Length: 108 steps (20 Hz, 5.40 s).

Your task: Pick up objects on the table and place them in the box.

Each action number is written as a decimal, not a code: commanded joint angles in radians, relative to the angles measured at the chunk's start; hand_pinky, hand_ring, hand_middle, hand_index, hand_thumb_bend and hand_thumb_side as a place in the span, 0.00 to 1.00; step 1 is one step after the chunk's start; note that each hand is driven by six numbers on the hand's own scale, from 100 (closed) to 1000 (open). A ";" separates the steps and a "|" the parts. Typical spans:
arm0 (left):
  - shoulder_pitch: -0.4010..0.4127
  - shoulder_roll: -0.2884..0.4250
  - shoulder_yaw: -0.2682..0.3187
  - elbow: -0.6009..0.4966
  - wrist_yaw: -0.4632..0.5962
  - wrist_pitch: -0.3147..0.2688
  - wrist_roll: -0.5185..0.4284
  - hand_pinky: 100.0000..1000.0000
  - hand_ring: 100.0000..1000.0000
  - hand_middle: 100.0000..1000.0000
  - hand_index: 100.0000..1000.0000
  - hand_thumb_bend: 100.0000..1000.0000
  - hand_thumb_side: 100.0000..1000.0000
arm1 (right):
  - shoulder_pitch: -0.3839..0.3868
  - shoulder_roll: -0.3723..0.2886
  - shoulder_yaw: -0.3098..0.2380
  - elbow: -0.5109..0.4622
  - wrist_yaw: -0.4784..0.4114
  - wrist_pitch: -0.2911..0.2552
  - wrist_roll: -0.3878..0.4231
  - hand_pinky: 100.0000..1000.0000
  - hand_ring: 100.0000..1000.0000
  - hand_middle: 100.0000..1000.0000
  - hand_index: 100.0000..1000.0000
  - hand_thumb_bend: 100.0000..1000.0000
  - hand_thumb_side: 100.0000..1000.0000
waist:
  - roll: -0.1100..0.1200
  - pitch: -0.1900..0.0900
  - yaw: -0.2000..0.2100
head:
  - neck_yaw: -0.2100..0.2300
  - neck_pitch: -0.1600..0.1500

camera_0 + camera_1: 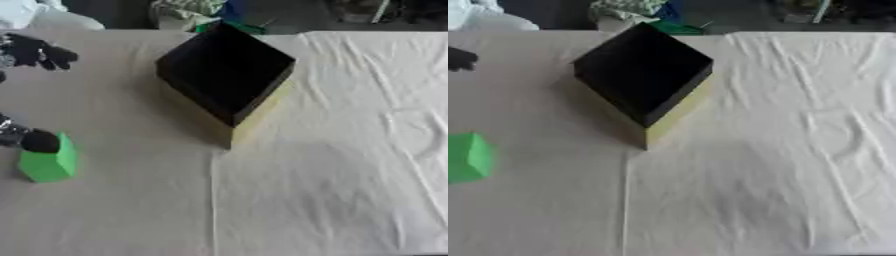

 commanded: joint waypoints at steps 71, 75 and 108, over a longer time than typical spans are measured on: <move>0.056 -0.006 -0.076 0.193 -0.182 0.184 -0.069 0.82 0.88 0.85 1.00 0.52 0.25 | -0.050 0.042 0.015 -0.015 -0.042 0.078 0.039 0.70 0.70 0.65 0.91 0.00 1.00 | 0.010 0.018 -0.015 | -0.005 0.014; 0.025 -0.022 -0.091 0.230 -0.210 0.177 -0.075 0.82 0.88 0.86 1.00 0.51 0.24 | -0.052 0.047 0.017 -0.015 -0.045 0.085 0.042 0.70 0.70 0.65 0.91 0.00 1.00 | 0.011 0.022 -0.019 | -0.004 0.014; -0.164 -0.073 -0.081 0.142 -0.215 0.171 -0.099 0.58 0.57 0.43 0.55 0.14 0.20 | -0.055 0.022 0.018 -0.015 -0.048 0.083 0.042 0.70 0.70 0.64 0.91 0.00 1.00 | 0.014 0.022 -0.018 | 0.004 0.022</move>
